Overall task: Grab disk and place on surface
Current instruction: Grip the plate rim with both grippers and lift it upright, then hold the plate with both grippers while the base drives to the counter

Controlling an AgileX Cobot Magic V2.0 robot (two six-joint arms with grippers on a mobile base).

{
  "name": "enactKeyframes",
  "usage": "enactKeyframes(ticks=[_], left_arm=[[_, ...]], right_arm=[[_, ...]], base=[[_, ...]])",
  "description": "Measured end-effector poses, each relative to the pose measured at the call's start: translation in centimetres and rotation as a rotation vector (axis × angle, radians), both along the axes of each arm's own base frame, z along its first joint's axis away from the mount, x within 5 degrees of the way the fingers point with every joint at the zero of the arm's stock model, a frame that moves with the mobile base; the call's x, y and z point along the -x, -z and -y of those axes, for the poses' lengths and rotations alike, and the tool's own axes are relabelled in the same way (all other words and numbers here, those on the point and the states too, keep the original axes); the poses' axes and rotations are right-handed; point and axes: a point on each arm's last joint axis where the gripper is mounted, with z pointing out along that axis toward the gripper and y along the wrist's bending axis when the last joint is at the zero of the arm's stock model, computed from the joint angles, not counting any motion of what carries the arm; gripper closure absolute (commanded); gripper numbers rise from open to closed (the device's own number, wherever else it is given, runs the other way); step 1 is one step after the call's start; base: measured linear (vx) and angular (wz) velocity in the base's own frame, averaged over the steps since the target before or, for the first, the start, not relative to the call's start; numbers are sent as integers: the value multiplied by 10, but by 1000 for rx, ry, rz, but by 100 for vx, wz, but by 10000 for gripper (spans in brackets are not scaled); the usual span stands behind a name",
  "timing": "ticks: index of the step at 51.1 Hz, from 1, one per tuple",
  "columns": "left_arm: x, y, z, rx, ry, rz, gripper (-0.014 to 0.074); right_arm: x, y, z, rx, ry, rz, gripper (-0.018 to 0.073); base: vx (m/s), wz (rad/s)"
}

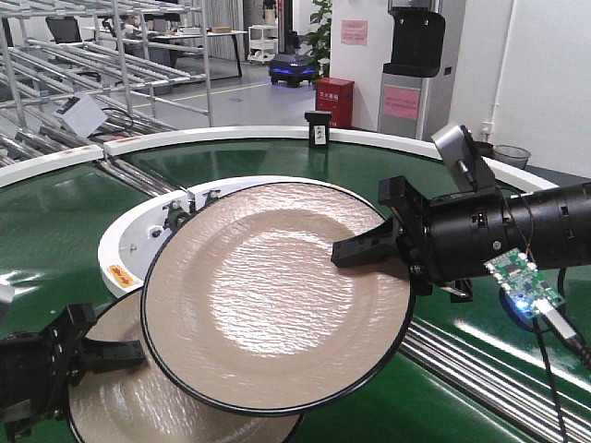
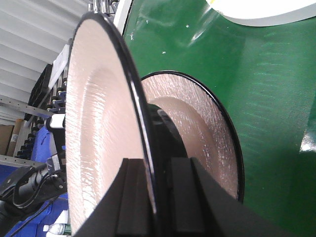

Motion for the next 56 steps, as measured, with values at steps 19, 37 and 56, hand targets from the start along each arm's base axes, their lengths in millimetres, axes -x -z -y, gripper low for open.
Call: enactKeyframes(ticks=[19, 37, 56], left_arm=[[0, 0, 0, 0, 0, 0, 597], [0, 0, 0, -1, -3, 0, 596], [0, 0, -1, -3, -7, 1, 596]], right_arm=[[0, 0, 0, 0, 1, 0, 567], [0, 0, 0, 0, 1, 0, 567], [0, 0, -1, 0, -2, 1, 567]], base=[[-5, 5], [-20, 6], [-29, -5]])
